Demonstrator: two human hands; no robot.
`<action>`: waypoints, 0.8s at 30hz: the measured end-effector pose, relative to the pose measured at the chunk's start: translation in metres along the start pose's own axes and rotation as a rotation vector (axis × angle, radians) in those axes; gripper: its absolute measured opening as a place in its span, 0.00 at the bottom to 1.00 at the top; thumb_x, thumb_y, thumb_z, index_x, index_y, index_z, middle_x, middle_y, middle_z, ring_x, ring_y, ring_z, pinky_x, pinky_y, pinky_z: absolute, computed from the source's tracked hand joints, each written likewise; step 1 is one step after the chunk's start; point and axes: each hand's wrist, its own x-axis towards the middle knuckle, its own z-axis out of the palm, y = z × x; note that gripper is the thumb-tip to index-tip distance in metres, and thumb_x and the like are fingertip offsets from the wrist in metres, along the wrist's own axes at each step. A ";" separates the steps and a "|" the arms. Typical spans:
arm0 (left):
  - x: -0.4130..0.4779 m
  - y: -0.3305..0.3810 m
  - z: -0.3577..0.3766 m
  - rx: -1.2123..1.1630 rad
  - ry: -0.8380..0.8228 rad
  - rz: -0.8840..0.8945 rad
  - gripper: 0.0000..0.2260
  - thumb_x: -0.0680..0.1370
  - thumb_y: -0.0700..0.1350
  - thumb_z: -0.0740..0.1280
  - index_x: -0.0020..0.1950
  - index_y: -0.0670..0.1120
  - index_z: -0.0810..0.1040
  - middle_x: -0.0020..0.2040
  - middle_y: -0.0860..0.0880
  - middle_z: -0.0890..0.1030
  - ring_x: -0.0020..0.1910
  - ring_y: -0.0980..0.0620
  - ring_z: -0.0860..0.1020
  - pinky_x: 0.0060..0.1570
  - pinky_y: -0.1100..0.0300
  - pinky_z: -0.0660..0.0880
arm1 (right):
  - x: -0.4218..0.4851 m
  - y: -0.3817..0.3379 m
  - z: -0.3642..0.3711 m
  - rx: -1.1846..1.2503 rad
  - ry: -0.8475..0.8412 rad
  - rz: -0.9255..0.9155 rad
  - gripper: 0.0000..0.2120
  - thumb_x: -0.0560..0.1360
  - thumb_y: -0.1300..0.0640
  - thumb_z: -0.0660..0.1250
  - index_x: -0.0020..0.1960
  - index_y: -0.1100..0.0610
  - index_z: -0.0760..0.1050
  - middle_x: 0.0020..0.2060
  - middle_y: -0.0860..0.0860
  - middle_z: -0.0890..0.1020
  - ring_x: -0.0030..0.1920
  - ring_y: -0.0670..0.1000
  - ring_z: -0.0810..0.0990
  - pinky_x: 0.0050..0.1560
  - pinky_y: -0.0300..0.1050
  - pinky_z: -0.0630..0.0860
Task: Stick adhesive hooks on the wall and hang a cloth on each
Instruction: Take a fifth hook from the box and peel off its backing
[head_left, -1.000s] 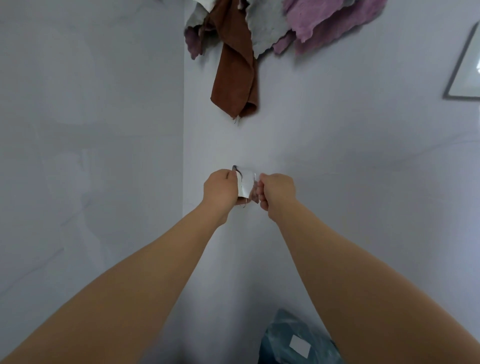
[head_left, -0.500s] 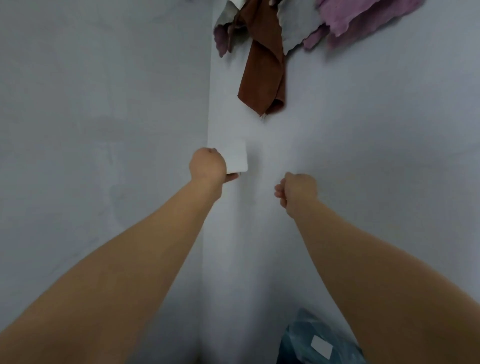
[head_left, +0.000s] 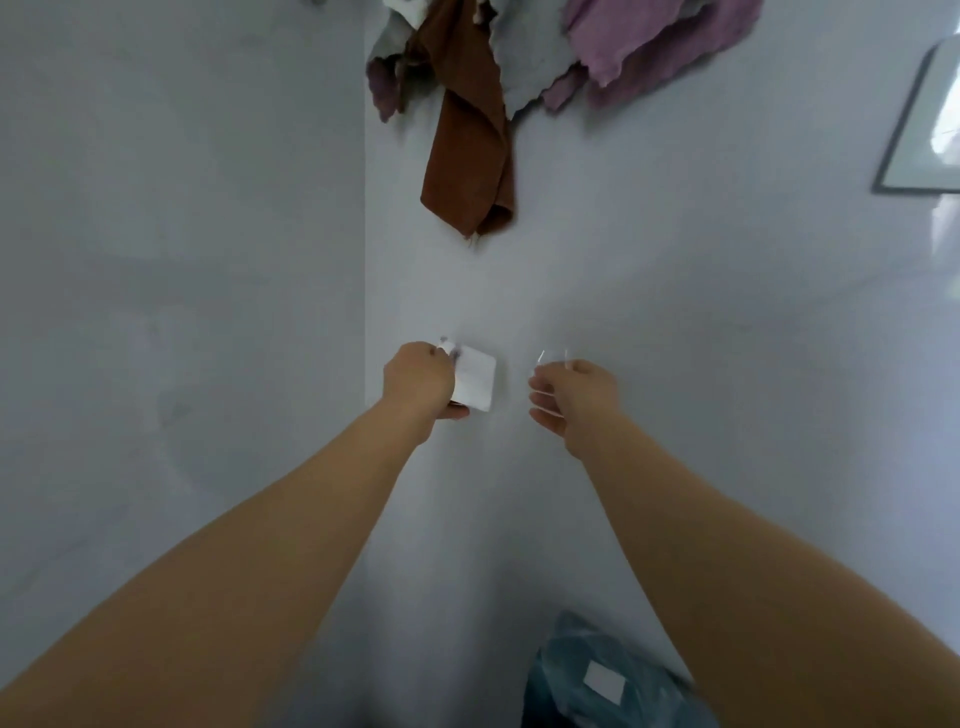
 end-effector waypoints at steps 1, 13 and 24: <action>-0.002 -0.005 0.006 0.007 -0.021 -0.003 0.12 0.80 0.38 0.58 0.36 0.43 0.71 0.43 0.40 0.77 0.26 0.47 0.77 0.24 0.61 0.76 | -0.001 0.003 -0.007 -0.009 -0.004 0.017 0.09 0.75 0.64 0.63 0.37 0.57 0.70 0.33 0.53 0.76 0.32 0.49 0.73 0.34 0.41 0.75; -0.043 -0.054 0.111 0.090 -0.278 -0.116 0.11 0.79 0.35 0.54 0.55 0.36 0.76 0.56 0.36 0.78 0.33 0.44 0.75 0.19 0.61 0.74 | -0.020 0.045 -0.116 -0.159 0.119 0.122 0.09 0.75 0.64 0.63 0.36 0.57 0.71 0.31 0.54 0.74 0.30 0.50 0.71 0.33 0.42 0.73; -0.069 -0.114 0.159 0.270 -0.448 -0.198 0.10 0.76 0.32 0.62 0.35 0.42 0.69 0.56 0.35 0.79 0.53 0.37 0.79 0.40 0.52 0.80 | -0.056 0.115 -0.201 -0.664 0.305 0.157 0.08 0.72 0.65 0.61 0.37 0.56 0.67 0.40 0.57 0.77 0.44 0.58 0.76 0.44 0.50 0.75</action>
